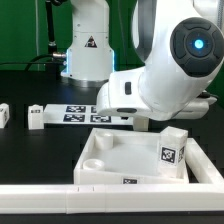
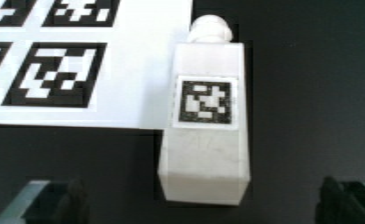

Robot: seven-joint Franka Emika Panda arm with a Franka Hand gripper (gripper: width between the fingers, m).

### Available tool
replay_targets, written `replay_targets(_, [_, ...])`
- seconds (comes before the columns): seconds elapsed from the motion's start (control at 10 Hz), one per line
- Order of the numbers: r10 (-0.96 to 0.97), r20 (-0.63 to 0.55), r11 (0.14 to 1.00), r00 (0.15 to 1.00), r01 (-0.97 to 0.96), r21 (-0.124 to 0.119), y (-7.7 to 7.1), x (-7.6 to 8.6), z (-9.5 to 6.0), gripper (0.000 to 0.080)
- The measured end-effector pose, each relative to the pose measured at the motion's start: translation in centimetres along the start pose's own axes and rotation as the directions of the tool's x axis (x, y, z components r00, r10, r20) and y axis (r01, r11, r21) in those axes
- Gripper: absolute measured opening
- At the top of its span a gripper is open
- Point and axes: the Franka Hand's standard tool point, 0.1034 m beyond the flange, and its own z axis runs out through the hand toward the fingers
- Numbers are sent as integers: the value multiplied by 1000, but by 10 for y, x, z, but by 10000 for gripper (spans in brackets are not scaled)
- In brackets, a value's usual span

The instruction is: Assemble square table

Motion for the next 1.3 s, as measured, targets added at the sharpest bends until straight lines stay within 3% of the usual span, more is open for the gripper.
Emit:
replay_targets(0.3, [10,-3,1000,1000,-10,-3,1,2,18,649])
replay_targets(0.6, [16,6,1000,1000,-16,-4,2,2,23,635])
replay_targets(0.8, [17,8,1000,1000,-17,-4,2,1,24,281])
replay_targets(1.2, [18,7,1000,1000,-18,-3,3,1,23,285])
replay_targets(1.3, [18,8,1000,1000,-18,-1,5,-1,16,285])
